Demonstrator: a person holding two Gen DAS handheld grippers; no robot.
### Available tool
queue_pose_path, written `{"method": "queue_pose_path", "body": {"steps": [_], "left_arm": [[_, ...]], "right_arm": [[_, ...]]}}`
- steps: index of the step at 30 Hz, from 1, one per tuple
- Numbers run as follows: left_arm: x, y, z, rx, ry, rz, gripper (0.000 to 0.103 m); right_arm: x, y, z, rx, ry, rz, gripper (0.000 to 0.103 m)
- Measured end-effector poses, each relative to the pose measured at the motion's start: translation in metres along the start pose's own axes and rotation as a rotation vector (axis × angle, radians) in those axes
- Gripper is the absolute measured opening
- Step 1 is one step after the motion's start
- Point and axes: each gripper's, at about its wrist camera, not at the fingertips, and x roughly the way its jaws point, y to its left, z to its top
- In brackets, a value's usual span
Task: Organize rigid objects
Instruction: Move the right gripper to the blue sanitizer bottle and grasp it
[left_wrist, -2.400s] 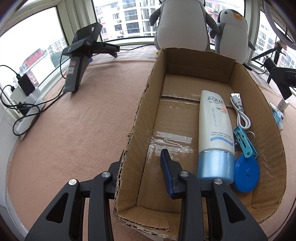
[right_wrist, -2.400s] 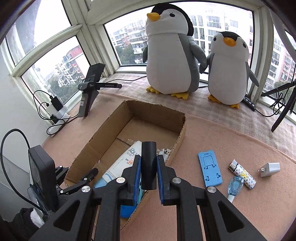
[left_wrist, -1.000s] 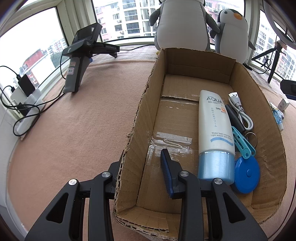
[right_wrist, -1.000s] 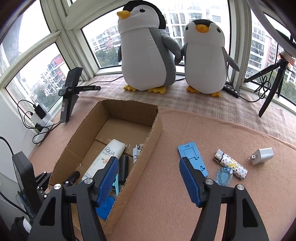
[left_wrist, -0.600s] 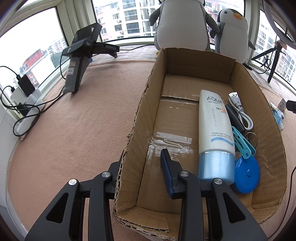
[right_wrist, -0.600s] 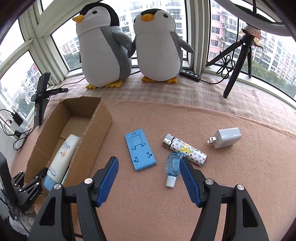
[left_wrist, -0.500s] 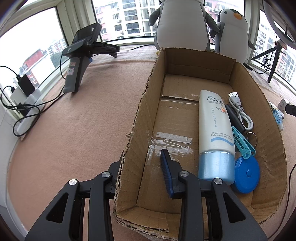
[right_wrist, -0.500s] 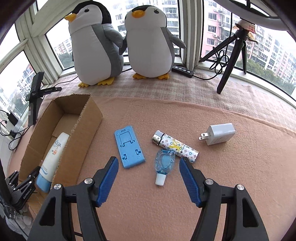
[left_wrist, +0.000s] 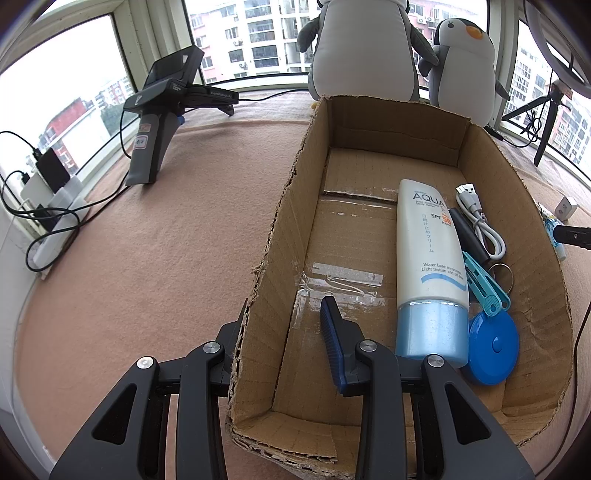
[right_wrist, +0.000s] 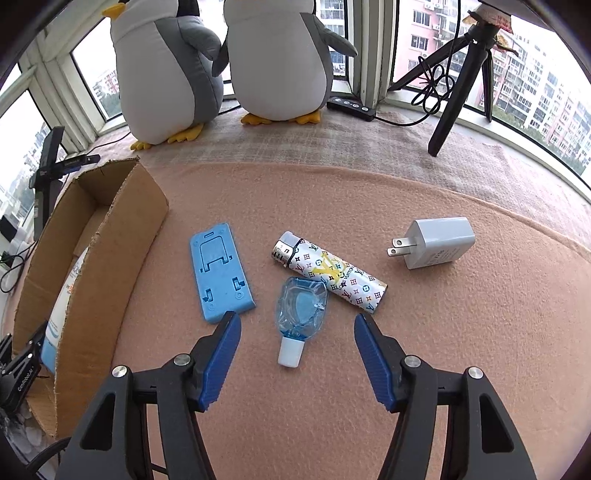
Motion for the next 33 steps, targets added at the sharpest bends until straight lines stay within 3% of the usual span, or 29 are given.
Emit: {"method": "queue_pose_path", "body": {"steps": [13,23,26,33], "left_arm": [[0.0,0.0,0.0,0.0,0.0,0.0,0.032],[0.0,0.0,0.0,0.0,0.0,0.0,0.032],[0.0,0.0,0.0,0.0,-0.001,-0.001,0.032],[0.0,0.0,0.0,0.0,-0.001,-0.001,0.032]], "right_arm": [[0.019,-0.001,0.007,-0.026,0.052,-0.029,0.042],[0.023,0.002,0.011,-0.075,0.068,-0.057,0.039],[0.023,0.002,0.014,-0.081,0.074,-0.056,0.03],[0.021,0.004,0.012,-0.093,0.076,-0.062,0.03]]}}
